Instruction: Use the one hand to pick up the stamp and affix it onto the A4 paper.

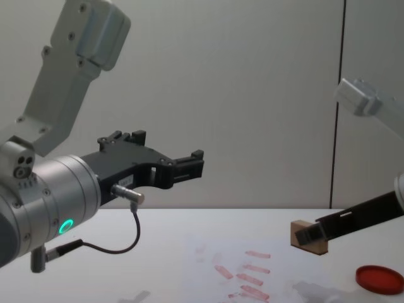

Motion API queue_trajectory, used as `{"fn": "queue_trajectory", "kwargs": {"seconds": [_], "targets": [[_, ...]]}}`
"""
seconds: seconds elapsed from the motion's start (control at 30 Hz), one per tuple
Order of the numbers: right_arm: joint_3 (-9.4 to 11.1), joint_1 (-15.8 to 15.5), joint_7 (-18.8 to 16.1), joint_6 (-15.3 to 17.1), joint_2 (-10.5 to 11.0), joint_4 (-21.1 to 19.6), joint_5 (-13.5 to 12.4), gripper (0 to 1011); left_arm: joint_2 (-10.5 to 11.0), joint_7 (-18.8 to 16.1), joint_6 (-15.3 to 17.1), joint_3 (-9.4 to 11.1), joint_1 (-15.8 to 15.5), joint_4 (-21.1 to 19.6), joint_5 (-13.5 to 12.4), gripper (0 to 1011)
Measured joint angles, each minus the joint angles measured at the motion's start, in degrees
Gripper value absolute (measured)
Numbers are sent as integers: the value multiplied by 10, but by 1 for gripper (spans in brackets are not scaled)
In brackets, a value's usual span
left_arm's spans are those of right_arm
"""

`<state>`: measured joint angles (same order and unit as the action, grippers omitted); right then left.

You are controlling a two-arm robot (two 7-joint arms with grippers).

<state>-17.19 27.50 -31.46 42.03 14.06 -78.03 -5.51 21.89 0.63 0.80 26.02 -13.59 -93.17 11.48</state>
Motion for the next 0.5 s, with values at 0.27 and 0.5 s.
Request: {"fn": "queue_trajectory", "kwargs": {"seconds": [0.27, 0.5], "targets": [[-3, 3, -13, -14, 5, 0, 19, 218, 0, 0, 0, 0, 0, 0, 0, 1002], [-6, 1, -31, -42, 11, -1, 26, 218, 0, 0, 0, 0, 0, 0, 0, 1002]]}}
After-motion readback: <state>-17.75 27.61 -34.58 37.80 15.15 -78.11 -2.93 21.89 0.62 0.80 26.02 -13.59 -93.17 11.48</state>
